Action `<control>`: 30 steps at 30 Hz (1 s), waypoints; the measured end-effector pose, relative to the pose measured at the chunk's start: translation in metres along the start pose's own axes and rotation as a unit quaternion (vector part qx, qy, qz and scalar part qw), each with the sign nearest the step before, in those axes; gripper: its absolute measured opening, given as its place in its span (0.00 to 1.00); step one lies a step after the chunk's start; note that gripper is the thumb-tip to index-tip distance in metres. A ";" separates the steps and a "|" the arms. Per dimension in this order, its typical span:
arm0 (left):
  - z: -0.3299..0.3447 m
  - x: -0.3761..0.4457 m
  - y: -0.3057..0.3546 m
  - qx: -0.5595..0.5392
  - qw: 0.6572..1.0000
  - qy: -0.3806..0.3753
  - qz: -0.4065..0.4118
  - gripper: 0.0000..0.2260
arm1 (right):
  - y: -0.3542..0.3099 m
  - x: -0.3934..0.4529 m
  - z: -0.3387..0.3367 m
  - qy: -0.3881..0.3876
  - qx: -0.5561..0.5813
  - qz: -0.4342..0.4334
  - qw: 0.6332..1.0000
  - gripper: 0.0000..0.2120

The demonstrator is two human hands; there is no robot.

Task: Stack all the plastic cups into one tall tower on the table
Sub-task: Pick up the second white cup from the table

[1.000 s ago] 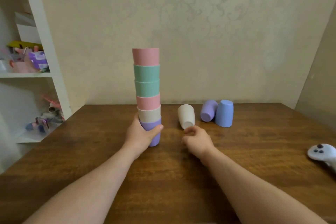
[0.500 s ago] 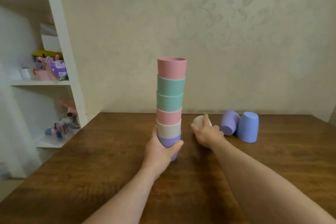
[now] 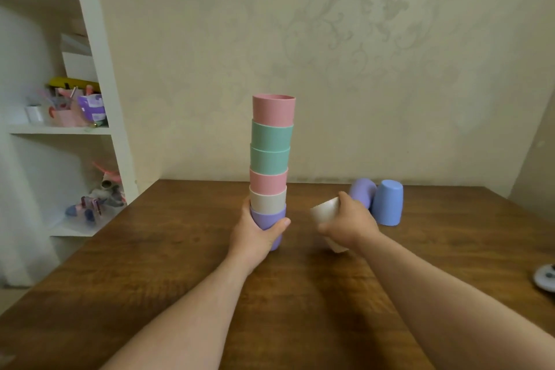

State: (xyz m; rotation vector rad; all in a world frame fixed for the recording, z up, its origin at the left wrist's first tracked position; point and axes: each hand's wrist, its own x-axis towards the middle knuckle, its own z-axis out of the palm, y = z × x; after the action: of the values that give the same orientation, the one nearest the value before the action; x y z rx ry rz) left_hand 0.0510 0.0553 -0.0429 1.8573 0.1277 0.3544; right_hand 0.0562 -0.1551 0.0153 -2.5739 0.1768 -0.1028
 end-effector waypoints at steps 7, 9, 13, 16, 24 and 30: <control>-0.005 -0.018 0.015 -0.017 0.999 -0.035 -0.015 0.45 | 0.035 -0.033 0.008 0.029 0.237 -0.029 0.971 0.36; -0.006 -0.021 0.015 -0.019 0.999 -0.040 -0.015 0.47 | 0.038 -0.033 0.010 0.024 0.248 -0.024 0.968 0.40; -0.015 -0.022 0.025 -0.044 0.997 -0.062 -0.002 0.55 | 0.038 -0.031 0.009 0.029 0.270 -0.011 0.962 0.44; -0.026 -0.011 0.054 -0.096 0.994 -0.040 0.027 0.58 | 0.025 -0.024 -0.012 0.046 0.292 -0.026 0.955 0.50; -0.023 0.009 0.085 -0.065 0.996 -0.059 0.036 0.38 | -0.101 -0.003 -0.158 0.191 0.432 -0.172 0.864 0.40; -0.021 0.011 0.079 -0.059 0.996 -0.057 0.038 0.32 | -0.169 -0.025 -0.172 0.115 0.391 -0.256 0.877 0.40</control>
State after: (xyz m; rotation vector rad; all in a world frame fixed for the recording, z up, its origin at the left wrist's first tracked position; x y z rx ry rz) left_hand 0.0482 0.0529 0.0396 1.7629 -0.0420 0.3020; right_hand 0.0309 -0.0994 0.2499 -1.7256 -0.3958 -0.5558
